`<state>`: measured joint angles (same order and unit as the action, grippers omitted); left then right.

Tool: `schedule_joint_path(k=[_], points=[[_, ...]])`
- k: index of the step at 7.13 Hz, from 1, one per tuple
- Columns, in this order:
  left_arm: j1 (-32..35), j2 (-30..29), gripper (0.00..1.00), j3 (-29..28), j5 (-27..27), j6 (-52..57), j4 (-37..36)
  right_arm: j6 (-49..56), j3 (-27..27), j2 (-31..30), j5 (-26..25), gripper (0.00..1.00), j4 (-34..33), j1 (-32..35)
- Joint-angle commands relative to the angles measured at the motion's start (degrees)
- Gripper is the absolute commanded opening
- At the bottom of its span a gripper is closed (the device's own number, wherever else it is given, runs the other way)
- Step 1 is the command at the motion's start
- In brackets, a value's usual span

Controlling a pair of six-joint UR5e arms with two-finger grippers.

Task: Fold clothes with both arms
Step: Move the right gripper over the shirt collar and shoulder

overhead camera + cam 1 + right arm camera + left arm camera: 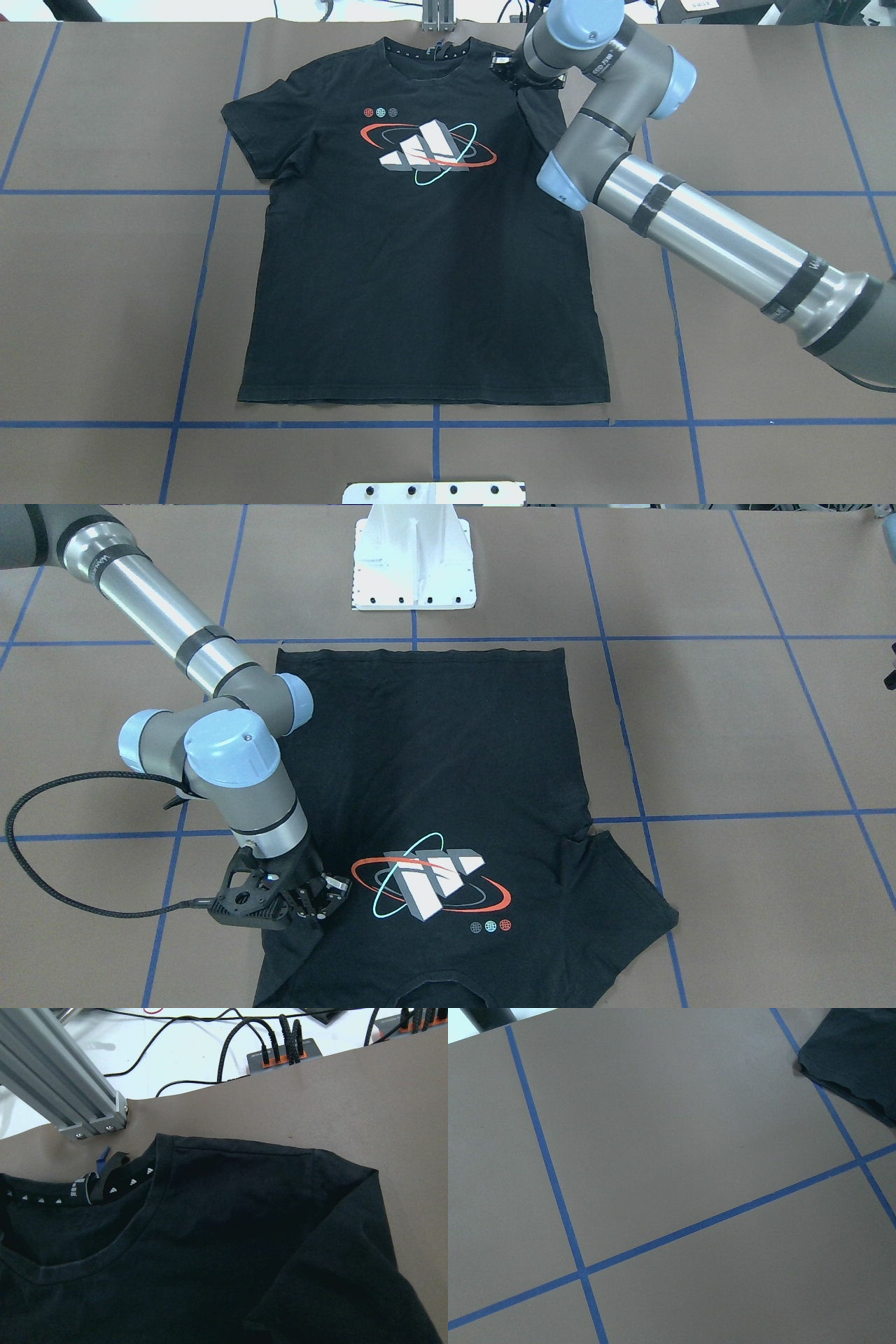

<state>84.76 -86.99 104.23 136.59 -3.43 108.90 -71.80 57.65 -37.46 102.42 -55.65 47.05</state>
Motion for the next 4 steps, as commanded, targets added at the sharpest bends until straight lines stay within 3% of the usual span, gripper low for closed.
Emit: schedule_joint_path(k=[1, 2, 3, 4], points=[[0.0, -0.2, 1.0, 0.0, 0.0, 0.0, 0.0, -0.4, -3.1, 2.3, -2.6, 0.0, -0.1, -2.0], [0.0, -0.5, 1.0, 0.0, 0.0, 0.0, 0.1, -0.3, -3.5, 2.7, -3.4, 0.1, 0.0, -2.6], [-0.6, -2.1, 1.0, -0.3, 0.0, 0.0, 0.1, -0.3, -3.5, 2.6, -3.7, 0.99, 0.0, -2.8], [-1.9, -4.4, 1.0, -0.1, 0.0, -3.6, 0.3, -0.4, -2.4, 2.4, -3.6, 1.0, -0.1, -2.8]])
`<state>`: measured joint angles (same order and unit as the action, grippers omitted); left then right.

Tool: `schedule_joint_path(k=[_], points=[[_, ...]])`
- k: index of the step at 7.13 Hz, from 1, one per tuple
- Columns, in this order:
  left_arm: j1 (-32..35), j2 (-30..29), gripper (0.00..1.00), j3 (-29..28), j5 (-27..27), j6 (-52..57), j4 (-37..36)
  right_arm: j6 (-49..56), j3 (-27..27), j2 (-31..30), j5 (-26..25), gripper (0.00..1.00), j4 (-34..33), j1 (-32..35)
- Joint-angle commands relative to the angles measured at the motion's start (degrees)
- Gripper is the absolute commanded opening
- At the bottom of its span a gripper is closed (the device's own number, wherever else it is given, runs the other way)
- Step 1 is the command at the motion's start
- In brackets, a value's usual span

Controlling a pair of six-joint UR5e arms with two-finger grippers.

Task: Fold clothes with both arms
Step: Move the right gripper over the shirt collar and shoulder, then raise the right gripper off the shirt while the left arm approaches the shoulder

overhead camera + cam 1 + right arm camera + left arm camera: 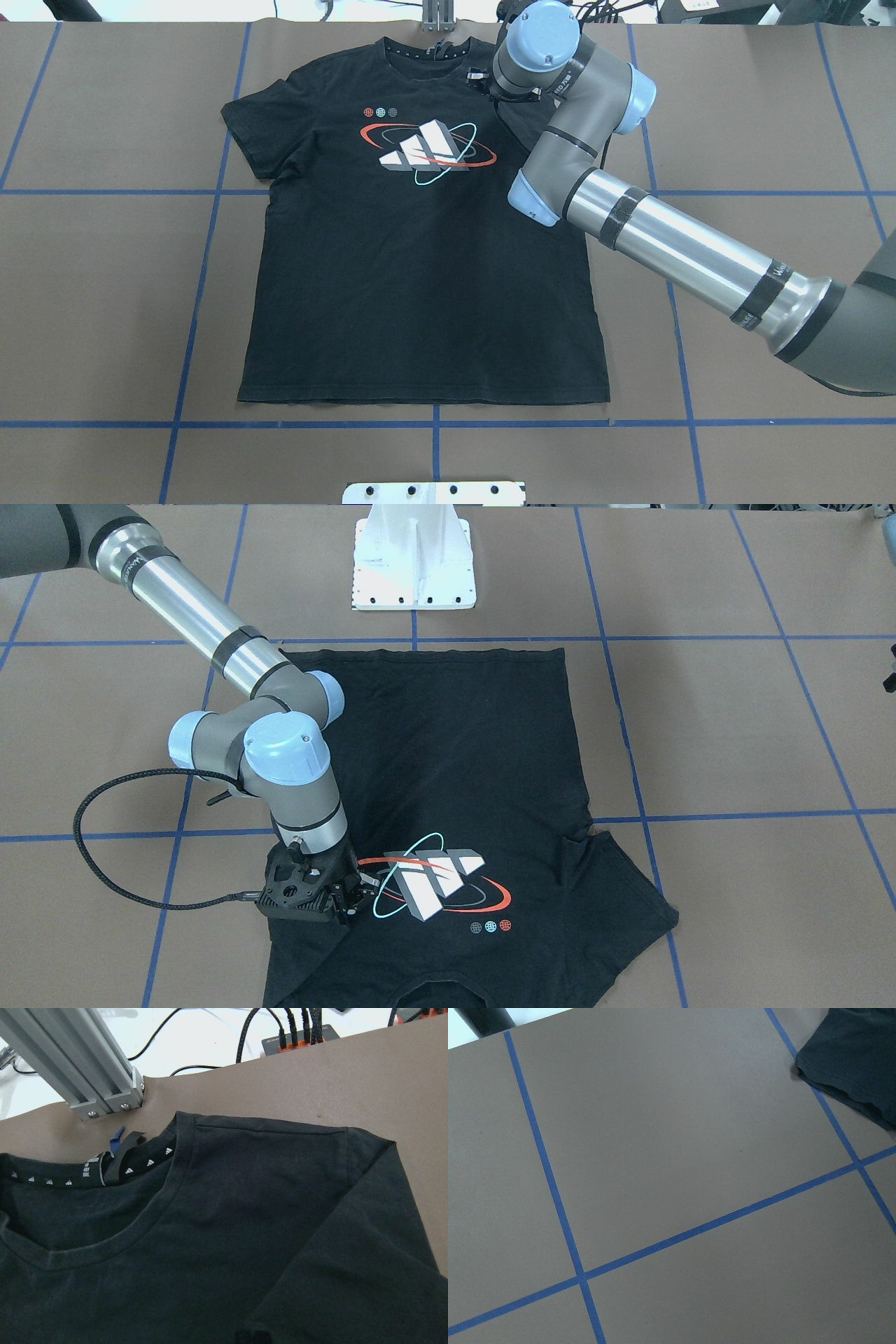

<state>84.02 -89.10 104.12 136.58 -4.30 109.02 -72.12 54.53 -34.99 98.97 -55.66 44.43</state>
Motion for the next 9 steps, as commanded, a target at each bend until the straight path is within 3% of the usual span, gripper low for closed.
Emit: schedule_joint_path(k=[1, 3, 4, 5, 6, 8, 9], points=[[-3.6, -4.7, 1.0, 0.2, 0.0, -9.3, 1.7, -0.4, 6.4, -2.5, 0.5, 1.0, -0.2, 0.0], [-8.8, -12.8, 1.0, -4.1, -0.3, -21.6, 4.7, -0.7, 25.0, -12.9, 6.7, 1.0, -5.2, 1.2], [-14.5, -16.5, 1.0, -6.4, -1.2, -25.0, 5.9, -0.7, 33.9, -20.0, 10.2, 1.0, -6.5, 2.5], [-15.5, -19.3, 1.0, -12.0, -3.6, -25.1, 10.6, -0.4, 38.8, -24.5, 17.9, 1.0, -6.5, 6.3], [-15.7, -20.6, 1.0, -19.9, -5.3, -26.8, 19.7, -0.3, 42.4, -28.6, 23.7, 1.0, -6.4, 9.8], [-19.6, -27.5, 0.97, -39.2, -11.4, -29.4, 36.9, 0.2, 49.5, -36.0, 24.2, 1.0, -6.3, 10.5], [-19.7, -30.3, 0.92, -44.4, -11.9, -30.0, 40.2, 0.1, 51.9, -37.7, 24.2, 1.0, -6.3, 10.6]])
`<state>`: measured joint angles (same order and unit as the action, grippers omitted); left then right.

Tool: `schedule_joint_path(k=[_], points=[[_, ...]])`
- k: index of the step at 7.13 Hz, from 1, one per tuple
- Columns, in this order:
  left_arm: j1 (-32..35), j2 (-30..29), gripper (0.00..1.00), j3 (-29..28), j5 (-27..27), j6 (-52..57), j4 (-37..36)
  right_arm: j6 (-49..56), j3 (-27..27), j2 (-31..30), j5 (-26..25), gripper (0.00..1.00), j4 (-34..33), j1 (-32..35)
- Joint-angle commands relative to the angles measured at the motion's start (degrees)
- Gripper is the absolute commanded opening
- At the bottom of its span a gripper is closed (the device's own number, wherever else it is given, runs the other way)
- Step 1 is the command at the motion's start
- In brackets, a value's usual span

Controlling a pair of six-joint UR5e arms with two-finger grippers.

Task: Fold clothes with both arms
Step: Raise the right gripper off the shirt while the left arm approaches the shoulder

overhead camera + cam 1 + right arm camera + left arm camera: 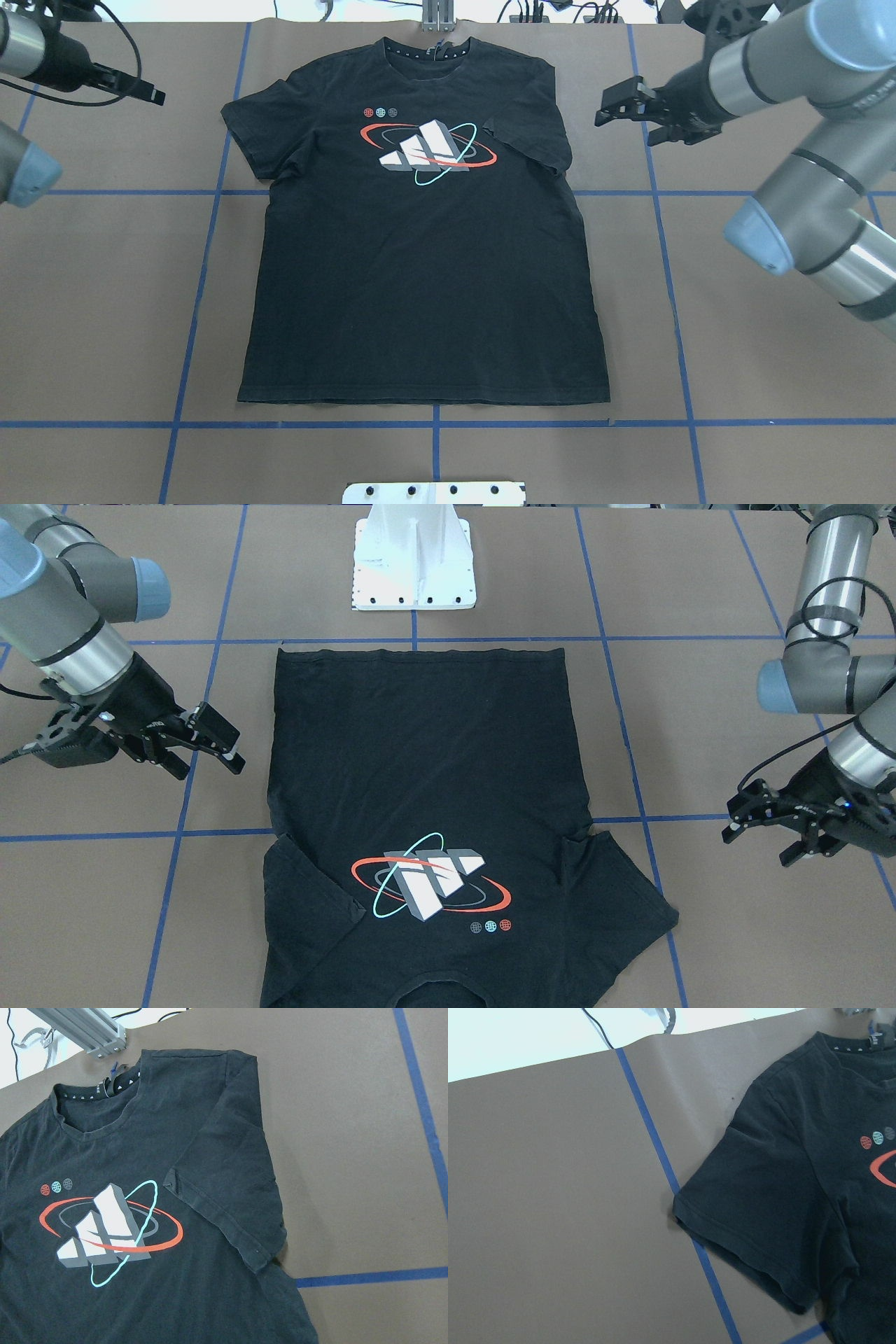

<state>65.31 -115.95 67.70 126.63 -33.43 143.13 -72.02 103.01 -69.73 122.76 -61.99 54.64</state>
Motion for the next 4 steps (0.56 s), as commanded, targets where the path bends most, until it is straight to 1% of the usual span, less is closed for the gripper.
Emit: schedule_joint_path(k=[1, 2, 3, 4], points=[[-2.5, -5.4, 0.89, -13.1, -1.9, -2.4, 10.3, 0.1, 3.7, -3.1, 0.2, 1.0, 0.0, 0.4], [-2.6, -7.1, 0.89, -16.9, -1.9, -4.0, 13.7, 0.1, 3.6, -3.7, 0.0, 1.0, 0.1, 0.4], [-5.2, -7.3, 0.86, -17.2, -2.1, -7.5, 15.2, 0.0, 3.8, -4.0, -0.5, 1.0, 0.2, 0.3], [-6.1, -8.0, 0.82, -17.3, -3.0, -10.6, 16.0, 0.0, 3.3, -4.0, -0.7, 1.0, 0.3, 0.2]])
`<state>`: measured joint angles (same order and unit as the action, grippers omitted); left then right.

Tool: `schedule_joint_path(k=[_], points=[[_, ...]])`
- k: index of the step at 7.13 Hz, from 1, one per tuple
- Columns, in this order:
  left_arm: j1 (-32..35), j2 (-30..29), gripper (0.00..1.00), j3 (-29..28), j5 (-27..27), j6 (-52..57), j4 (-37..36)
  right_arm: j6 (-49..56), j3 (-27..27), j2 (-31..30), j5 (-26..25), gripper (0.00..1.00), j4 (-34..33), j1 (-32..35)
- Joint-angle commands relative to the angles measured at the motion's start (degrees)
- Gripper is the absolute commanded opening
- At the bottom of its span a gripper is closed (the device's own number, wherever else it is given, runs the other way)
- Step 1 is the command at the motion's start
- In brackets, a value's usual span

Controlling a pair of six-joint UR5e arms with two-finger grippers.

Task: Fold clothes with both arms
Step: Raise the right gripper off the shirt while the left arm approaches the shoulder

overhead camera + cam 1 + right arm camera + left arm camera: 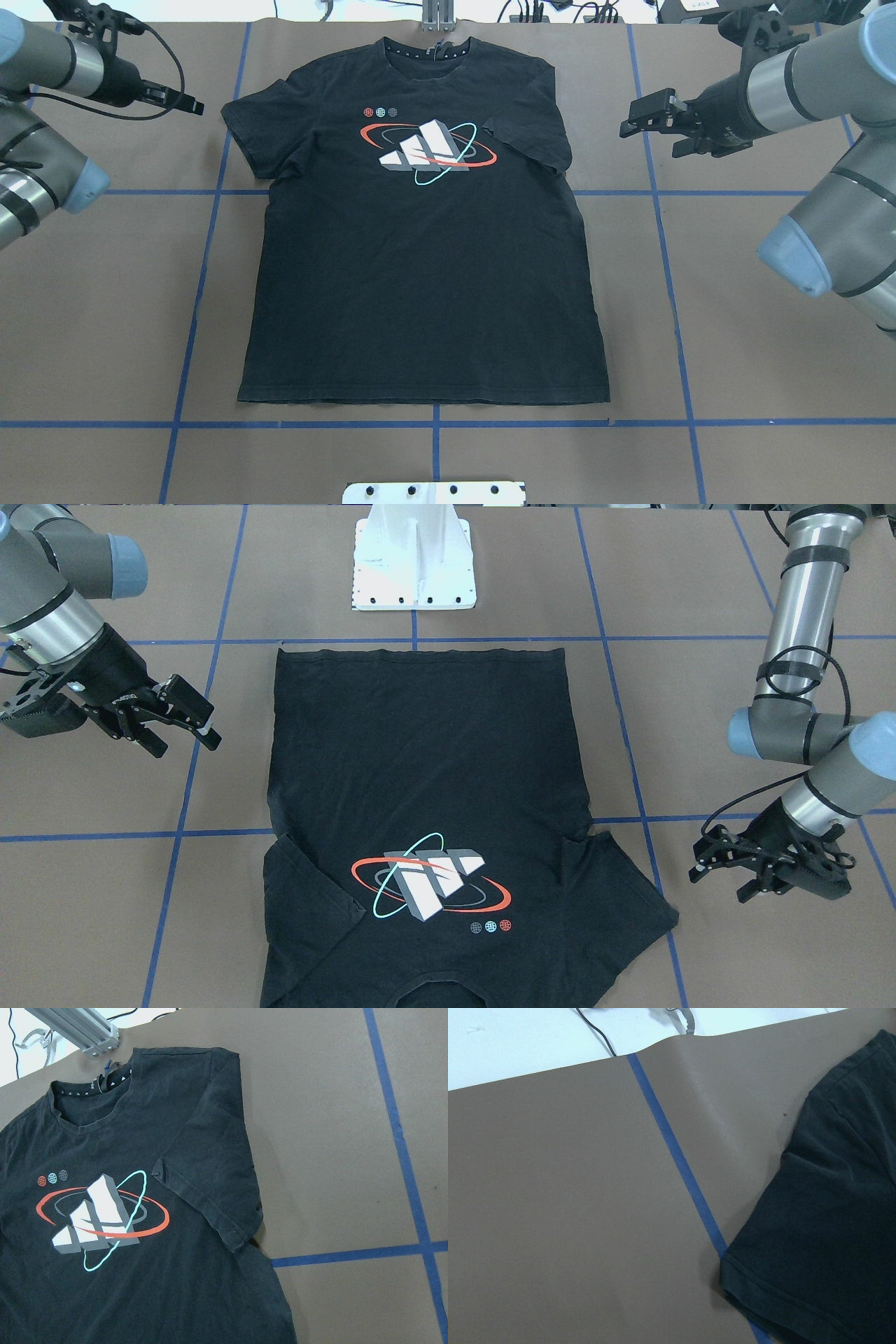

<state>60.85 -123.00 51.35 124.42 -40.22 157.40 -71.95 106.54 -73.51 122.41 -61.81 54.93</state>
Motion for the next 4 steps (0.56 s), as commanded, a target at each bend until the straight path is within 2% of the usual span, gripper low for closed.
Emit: schedule_joint_path(k=[1, 2, 4], points=[[-2.3, -2.3, 0.79, -3.4, -2.3, -4.2, 1.9, 0.1, -0.4, -0.3, -0.6, 1.0, 0.1, -0.1], [-2.3, -2.8, 0.77, -4.6, -2.4, -5.8, 3.2, 0.1, -0.5, -0.3, -0.6, 1.0, 0.1, -0.1], [-2.3, -4.5, 0.64, -8.6, -2.6, -8.9, 6.6, 0.1, -1.2, -0.1, -1.5, 1.0, 0.2, -0.3]])
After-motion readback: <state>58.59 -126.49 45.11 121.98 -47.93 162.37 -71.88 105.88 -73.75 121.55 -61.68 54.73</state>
